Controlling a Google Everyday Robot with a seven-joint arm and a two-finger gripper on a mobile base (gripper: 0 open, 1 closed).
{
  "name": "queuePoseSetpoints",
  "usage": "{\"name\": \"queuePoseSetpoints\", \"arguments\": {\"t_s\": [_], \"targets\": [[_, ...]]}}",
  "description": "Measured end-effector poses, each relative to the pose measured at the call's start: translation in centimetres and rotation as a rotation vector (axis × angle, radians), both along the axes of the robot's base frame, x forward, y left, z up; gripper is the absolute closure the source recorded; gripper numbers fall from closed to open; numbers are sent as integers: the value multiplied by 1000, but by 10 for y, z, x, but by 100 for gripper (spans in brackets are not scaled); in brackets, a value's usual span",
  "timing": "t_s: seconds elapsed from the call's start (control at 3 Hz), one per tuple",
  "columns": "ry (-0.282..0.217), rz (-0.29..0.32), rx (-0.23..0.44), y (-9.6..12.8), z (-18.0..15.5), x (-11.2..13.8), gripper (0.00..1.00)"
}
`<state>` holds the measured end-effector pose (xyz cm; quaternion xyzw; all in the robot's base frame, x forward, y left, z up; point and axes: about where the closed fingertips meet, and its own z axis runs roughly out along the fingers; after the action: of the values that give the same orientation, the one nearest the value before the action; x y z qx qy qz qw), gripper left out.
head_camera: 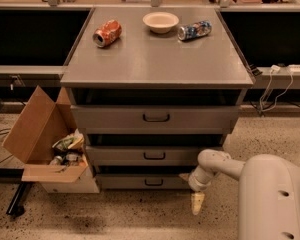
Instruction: Open bottom drawer
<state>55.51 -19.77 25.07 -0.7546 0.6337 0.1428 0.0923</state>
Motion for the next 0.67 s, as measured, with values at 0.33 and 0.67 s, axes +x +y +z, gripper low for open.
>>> {"name": "queuePoseSetpoints", "arguments": {"t_s": [0.33, 0.67], "targets": [[-38, -63, 37, -6, -17, 26, 0], [-52, -133, 74, -10, -33, 44, 0]]}}
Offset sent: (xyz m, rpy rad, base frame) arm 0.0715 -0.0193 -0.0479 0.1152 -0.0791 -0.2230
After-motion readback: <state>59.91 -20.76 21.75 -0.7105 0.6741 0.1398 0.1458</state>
